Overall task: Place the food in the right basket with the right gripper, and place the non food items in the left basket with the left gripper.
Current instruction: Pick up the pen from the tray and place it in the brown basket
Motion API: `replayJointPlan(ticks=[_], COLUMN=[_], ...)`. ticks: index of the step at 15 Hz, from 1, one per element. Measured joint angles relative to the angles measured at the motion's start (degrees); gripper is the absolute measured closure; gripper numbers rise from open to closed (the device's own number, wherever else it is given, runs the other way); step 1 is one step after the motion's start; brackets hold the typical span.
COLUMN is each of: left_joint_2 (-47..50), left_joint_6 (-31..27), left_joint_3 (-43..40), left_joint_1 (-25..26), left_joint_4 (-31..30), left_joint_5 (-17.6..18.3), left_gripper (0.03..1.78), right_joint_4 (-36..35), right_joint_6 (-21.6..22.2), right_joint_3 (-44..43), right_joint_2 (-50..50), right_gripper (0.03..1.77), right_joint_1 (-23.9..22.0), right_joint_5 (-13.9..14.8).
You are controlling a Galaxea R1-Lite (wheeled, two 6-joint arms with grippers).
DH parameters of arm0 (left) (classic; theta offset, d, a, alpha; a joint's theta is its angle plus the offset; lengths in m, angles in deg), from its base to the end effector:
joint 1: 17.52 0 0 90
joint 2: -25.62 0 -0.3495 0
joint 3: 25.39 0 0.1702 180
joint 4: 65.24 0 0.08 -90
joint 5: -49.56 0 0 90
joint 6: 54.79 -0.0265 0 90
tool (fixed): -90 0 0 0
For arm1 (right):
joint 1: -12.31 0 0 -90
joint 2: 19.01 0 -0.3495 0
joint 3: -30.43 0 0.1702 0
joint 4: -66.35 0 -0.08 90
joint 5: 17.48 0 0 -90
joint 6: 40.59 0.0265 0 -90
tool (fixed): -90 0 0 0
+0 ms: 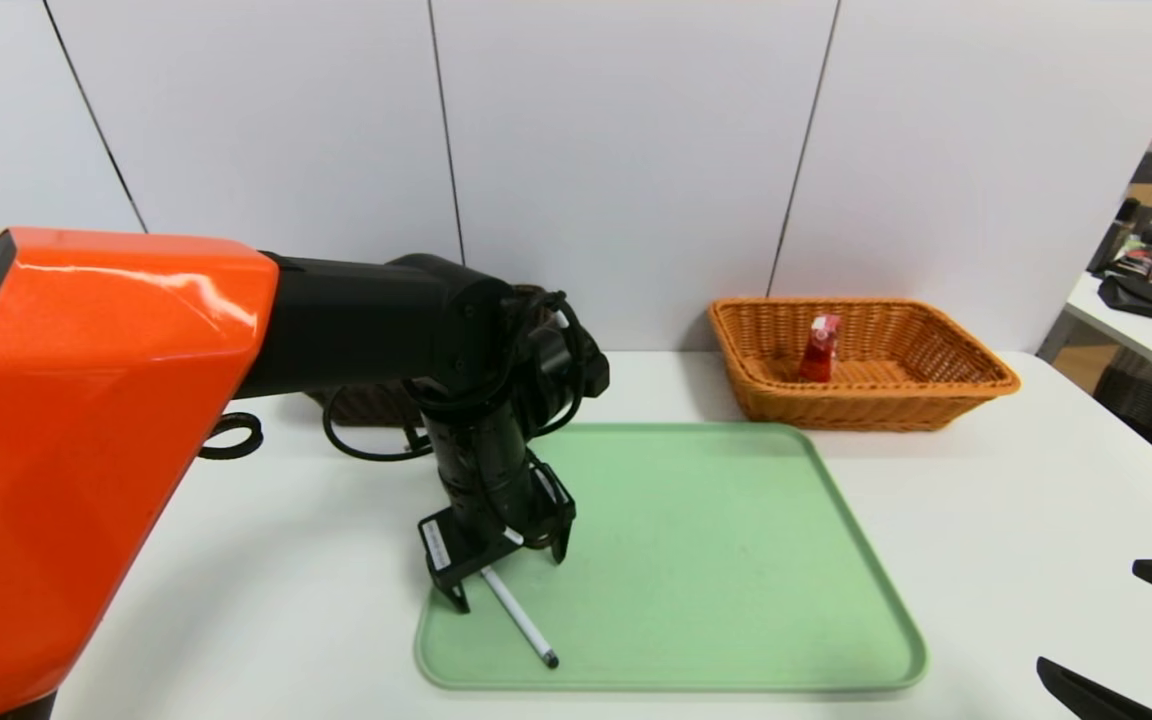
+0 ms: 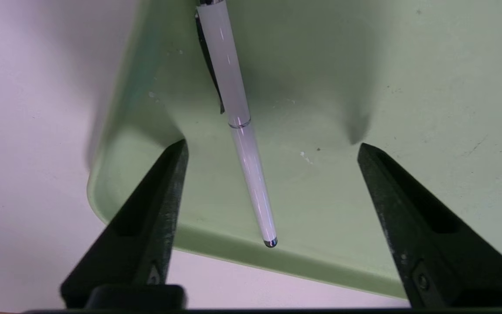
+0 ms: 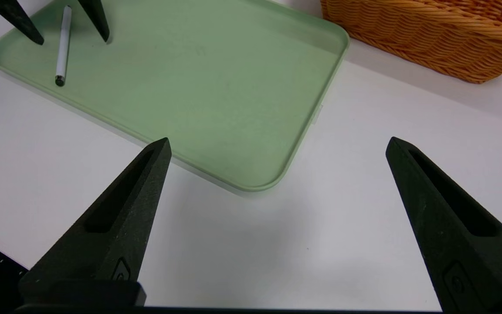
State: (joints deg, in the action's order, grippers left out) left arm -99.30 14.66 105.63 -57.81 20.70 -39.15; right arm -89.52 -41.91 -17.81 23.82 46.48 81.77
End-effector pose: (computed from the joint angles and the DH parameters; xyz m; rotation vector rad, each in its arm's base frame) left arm 0.2956 -0.2514 0.1998 -0.5154 1.4466 0.2680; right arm 0.0137 0.0042 0.2196 -0.1443 0.3010 0.4346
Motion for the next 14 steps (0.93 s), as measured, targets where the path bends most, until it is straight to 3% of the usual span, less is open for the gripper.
replayJointPlan(ticks=[5,7,14], left_joint_2=[-0.61,-0.83,-0.28], left_joint_6=[-0.1,-0.18,-0.84], left_joint_3=[-0.4,-0.83,-1.13], left_joint_1=[-0.15,-0.28,-0.77], left_joint_4=[1.22,1.68,3.06], left_joint_5=[0.28,0.39,-0.37], left_gripper=[1.04,1.76,1.76], right_joint_4=[-0.11,-0.13,-0.4], right_joint_6=[0.05,0.02,0.22], right_joint_3=[-0.05,-0.02,0.11], right_joint_2=[0.15,0.17,0.89], right_gripper=[0.1,0.1,0.1], right_joint_1=[0.09,0.09,0.15], right_joint_5=[0.0,0.02,-0.09])
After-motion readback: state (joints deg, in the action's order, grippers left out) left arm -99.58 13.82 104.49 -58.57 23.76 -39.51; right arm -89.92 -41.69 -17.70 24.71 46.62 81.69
